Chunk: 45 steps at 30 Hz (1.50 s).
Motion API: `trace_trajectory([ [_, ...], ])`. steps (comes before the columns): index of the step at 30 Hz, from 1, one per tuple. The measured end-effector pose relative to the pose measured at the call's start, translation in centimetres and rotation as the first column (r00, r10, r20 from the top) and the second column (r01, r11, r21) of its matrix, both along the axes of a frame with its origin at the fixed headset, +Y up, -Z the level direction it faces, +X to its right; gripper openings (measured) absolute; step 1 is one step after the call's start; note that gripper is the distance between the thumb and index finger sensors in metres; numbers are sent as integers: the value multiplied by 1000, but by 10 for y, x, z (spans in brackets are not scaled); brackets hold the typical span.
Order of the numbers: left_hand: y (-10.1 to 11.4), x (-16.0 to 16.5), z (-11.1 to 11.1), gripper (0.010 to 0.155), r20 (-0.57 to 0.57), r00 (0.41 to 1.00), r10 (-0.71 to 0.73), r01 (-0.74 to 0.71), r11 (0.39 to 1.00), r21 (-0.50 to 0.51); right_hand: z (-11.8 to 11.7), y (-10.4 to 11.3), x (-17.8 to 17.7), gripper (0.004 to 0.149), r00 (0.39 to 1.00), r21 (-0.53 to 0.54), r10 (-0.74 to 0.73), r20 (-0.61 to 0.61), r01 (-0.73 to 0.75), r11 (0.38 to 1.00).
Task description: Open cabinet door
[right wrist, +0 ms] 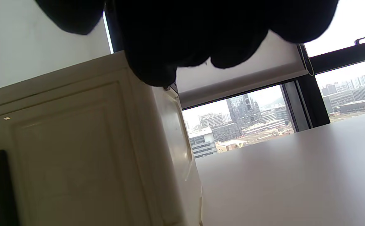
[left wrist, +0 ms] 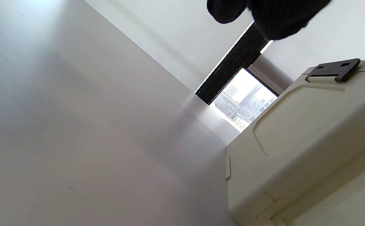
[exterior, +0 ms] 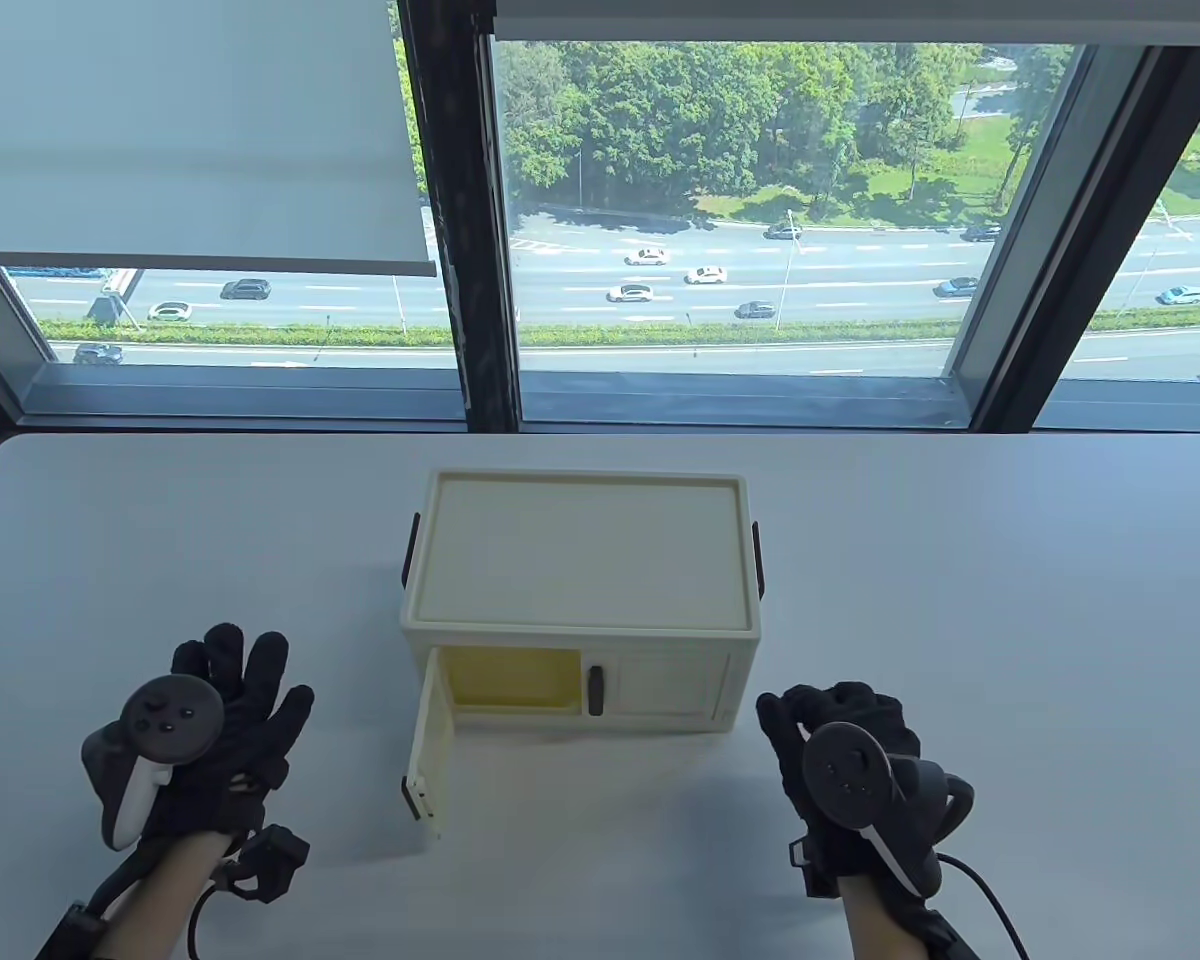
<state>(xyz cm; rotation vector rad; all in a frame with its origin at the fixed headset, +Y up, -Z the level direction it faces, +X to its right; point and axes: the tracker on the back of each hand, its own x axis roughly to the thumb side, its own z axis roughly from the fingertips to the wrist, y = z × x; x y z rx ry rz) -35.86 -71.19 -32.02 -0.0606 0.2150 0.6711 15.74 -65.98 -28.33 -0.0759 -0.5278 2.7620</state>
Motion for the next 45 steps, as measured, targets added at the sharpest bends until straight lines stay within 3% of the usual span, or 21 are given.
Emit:
trace_trajectory([
  [6, -2, -1, 1, 66, -5, 1000, -10, 10, 1000, -11, -17, -9, -62, 49, 984, -160, -160, -77, 146, 976],
  [12, -2, 0, 3, 65, 6, 1000, -15, 15, 1000, -11, -38, -11, -114, 51, 976, -293, -166, 143, 202, 934],
  [19, 4, 4, 6, 64, 26, 1000, -14, 14, 1000, 12, -58, -23, -125, 54, 898, -410, -309, 313, 421, 809],
  [26, 4, 5, 6, 64, 34, 999, -20, 20, 1000, 14, -62, -32, -117, 52, 833, -434, -446, 327, 552, 712],
  [30, 2, 6, 5, 64, 35, 999, -27, 27, 1000, 0, -60, -36, -108, 52, 824, -485, -494, 278, 564, 668],
  [38, -2, 7, 4, 64, 32, 999, -36, 37, 999, -24, -49, -34, -74, 46, 838, -587, -540, 85, 480, 652],
  [43, -1, 7, 5, 64, 25, 999, -32, 32, 999, -26, -40, -29, -51, 41, 853, -629, -520, -49, 378, 679],
  [45, -1, 7, 5, 64, 24, 999, -31, 32, 999, -26, -38, -27, -44, 40, 866, -607, -484, -127, 318, 728],
])
